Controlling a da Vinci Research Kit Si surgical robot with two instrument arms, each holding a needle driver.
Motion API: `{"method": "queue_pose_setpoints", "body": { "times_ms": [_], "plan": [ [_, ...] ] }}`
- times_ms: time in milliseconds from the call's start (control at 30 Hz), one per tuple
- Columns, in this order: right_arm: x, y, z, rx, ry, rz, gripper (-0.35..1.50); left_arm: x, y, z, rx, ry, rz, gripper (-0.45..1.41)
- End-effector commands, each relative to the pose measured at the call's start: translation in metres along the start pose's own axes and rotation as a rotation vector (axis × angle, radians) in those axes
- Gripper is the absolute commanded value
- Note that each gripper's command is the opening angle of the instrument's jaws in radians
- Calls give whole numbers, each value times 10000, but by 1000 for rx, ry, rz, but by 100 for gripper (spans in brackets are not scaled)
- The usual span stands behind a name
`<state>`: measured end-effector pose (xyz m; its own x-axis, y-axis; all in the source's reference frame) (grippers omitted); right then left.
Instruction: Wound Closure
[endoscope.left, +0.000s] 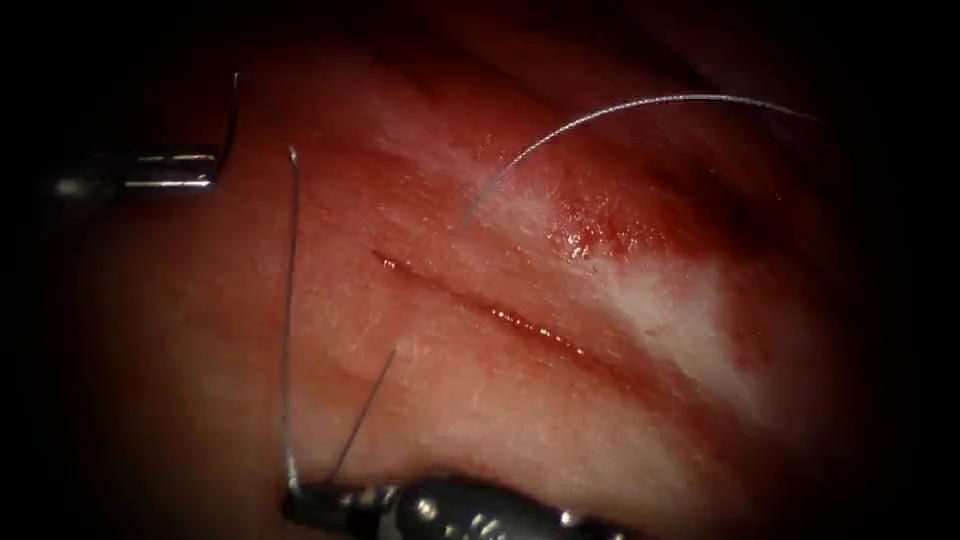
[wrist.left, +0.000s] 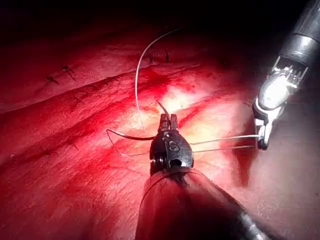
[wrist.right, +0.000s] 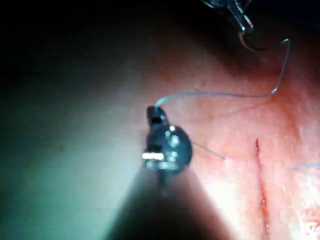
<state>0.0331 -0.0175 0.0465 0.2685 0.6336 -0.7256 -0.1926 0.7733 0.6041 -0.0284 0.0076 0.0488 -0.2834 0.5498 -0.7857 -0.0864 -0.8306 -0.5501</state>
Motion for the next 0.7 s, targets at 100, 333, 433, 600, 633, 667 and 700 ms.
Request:
{"method": "queue_pose_setpoints", "body": {
  "times_ms": [100,333,433,600,633,667,700],
  "plan": [
    [23,-24,7,23,21,-23,-35,-5,1,7,-1,0,-1,-45],
    [39,-3,-2,27,31,-57,94,-5,0,5,-3,0,0,-45],
    [22,28,-8,-1,29,-113,113,-7,-3,3,-6,0,6,-45],
    [-5,59,-9,-46,25,-157,115,-8,-6,0,-9,0,7,-45],
    [-23,78,-10,-78,11,-176,115,-8,-6,-1,-9,0,7,-45],
    [-23,78,-10,-78,11,-176,115,-8,-6,-1,-9,0,7,-45],
    [-31,85,-10,-83,4,-181,113,-8,-6,-1,-9,0,7,-45]
  ]
}}
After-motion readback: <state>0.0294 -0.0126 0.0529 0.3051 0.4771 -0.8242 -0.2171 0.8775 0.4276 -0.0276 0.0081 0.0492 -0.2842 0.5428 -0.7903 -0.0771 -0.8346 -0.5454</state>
